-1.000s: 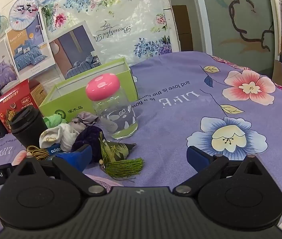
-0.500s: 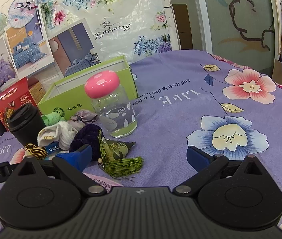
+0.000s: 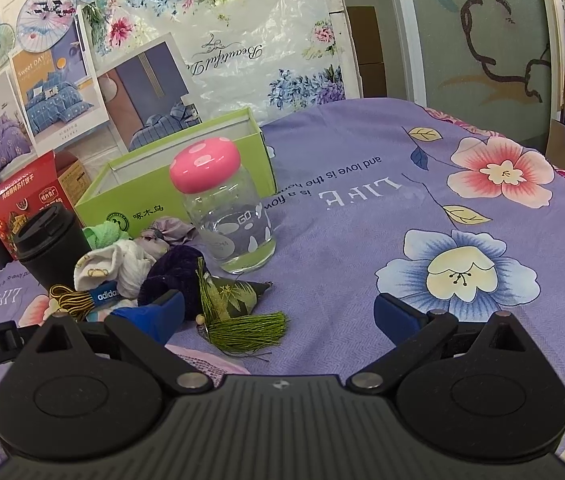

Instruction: Organize soft objects

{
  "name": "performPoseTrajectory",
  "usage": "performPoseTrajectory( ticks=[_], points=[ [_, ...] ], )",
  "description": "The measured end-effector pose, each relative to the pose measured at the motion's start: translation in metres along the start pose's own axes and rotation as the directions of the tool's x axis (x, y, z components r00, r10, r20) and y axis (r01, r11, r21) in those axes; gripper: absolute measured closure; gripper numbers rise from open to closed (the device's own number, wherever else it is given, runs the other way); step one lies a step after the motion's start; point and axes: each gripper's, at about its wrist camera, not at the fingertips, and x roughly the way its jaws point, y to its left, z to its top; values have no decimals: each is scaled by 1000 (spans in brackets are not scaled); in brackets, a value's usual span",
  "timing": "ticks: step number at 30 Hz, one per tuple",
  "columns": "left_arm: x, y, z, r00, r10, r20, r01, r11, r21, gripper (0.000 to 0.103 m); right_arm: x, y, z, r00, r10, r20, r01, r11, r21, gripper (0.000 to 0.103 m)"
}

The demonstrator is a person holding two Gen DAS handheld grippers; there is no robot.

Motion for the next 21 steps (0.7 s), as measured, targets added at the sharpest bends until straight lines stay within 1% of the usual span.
performPoseTrajectory(
  ticks=[21],
  points=[
    [3,4,1,1000,10,-19,-10,1000,-1,0,1,2,-1,1000,2,-12,-2,1000,-8,14]
  ],
)
